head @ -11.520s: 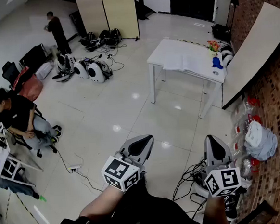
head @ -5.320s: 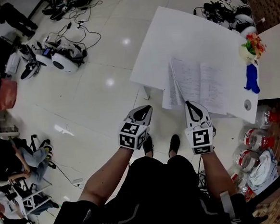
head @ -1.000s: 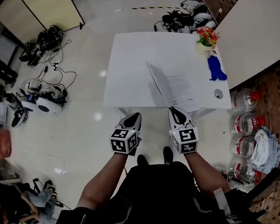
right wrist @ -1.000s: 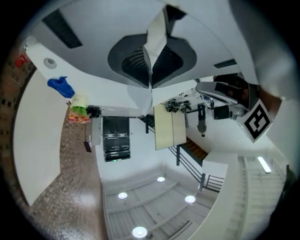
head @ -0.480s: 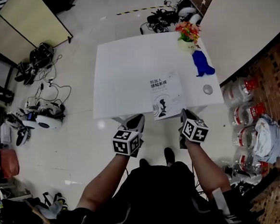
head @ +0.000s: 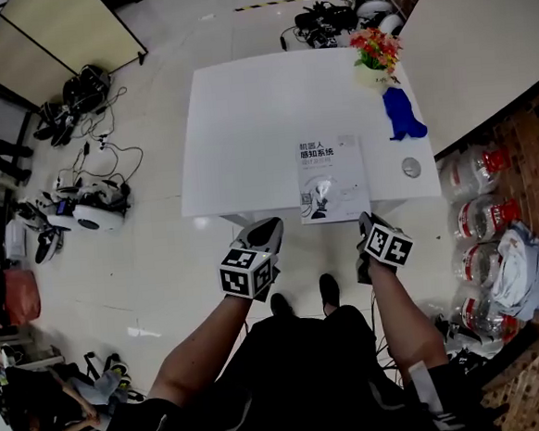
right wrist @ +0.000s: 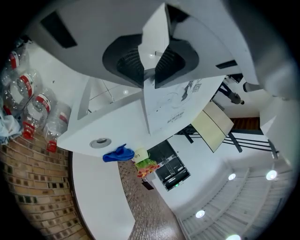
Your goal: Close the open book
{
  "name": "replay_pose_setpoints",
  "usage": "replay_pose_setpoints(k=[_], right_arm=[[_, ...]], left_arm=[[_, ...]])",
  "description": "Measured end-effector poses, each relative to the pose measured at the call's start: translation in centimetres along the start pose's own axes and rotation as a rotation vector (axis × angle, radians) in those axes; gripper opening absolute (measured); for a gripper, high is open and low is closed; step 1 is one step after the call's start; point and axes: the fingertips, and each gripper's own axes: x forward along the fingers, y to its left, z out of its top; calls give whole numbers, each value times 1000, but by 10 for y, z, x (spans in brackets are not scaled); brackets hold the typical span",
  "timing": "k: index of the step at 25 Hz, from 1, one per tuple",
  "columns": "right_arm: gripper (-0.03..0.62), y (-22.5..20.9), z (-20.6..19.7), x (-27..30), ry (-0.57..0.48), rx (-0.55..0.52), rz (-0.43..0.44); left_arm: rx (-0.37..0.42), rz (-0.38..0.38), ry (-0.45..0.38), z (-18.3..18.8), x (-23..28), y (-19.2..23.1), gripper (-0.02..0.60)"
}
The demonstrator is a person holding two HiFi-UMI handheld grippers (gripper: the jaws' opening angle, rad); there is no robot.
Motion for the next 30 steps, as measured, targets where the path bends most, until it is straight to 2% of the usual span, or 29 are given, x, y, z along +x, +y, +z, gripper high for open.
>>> replay_pose_setpoints(k=[6, 10, 12, 15, 19, 22, 24, 27, 30], right_arm=[[43, 1, 5, 0, 34, -50, 2], [48, -5, 17, -14, -23, -102, -54], [48, 2, 30, -25, -64, -135, -51], [46, 38, 56, -43, -113, -187, 57], [46, 109, 101, -79, -210, -330, 210], [43, 155, 119, -107, -260, -395, 300], [0, 178, 125, -122, -282, -435, 341], [0, 197, 128, -135, -288, -493, 371], [0, 204, 131, -145, -293, -503, 383]], left_arm=[[-9, 2, -8, -2, -10, 5, 9], [-7, 0, -34, 3, -14, 8, 9], [6, -1, -53, 8, -19, 9, 9], [37, -32, -96, 21, -28, 5, 9], [-11, -60, -189, 50, -53, 9, 9], [-5, -65, -244, 70, -74, 14, 3], [3, -77, -281, 83, -84, 12, 2], [6, -94, -330, 100, -95, 2, 2], [-10, -103, -366, 113, -105, -8, 2]])
